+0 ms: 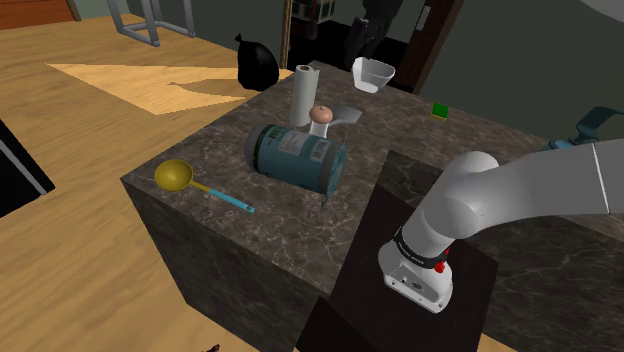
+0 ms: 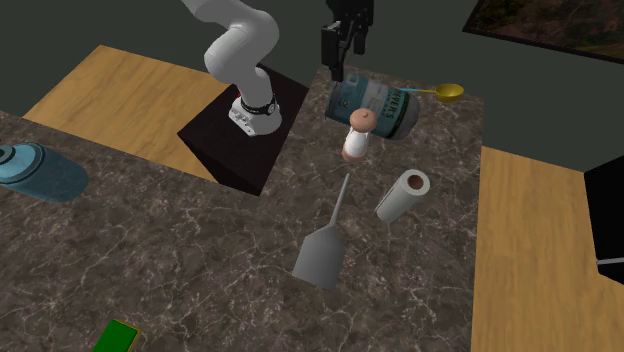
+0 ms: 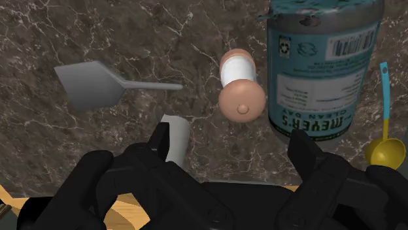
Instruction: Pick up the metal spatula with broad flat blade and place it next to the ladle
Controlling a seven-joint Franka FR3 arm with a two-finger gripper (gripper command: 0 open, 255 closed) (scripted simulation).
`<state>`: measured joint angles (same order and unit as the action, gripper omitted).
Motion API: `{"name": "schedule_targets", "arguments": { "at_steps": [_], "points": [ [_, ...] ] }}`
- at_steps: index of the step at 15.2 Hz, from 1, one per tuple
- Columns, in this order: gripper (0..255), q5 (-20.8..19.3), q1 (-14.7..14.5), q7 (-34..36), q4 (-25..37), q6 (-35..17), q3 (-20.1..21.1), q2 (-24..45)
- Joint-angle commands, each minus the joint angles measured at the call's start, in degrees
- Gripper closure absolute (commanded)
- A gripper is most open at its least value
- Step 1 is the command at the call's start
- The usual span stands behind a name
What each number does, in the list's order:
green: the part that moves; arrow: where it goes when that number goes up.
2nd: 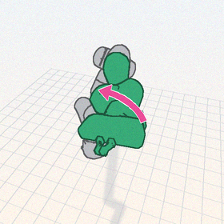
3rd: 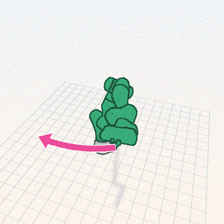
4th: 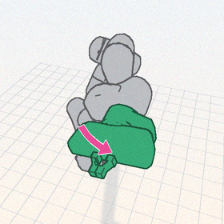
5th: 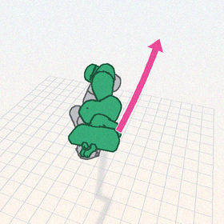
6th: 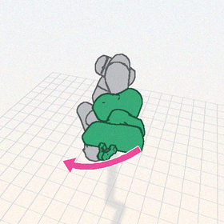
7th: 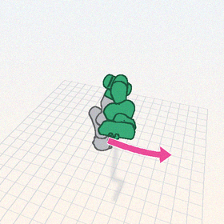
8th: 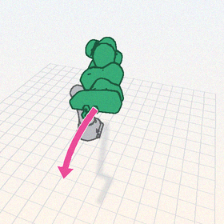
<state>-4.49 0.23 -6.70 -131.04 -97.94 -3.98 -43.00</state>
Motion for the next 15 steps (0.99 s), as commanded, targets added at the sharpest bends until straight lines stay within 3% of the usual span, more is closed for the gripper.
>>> {"name": "schedule_targets", "arguments": {
  "at_steps": [1,15],
  "points": [
    [0,0.00,0.00,0.00,0.00,0.00,0.00,0.00],
    [0,4.02,9.93,27.28,6.29,-12.98,-2.28,27.17]
  ]
}}
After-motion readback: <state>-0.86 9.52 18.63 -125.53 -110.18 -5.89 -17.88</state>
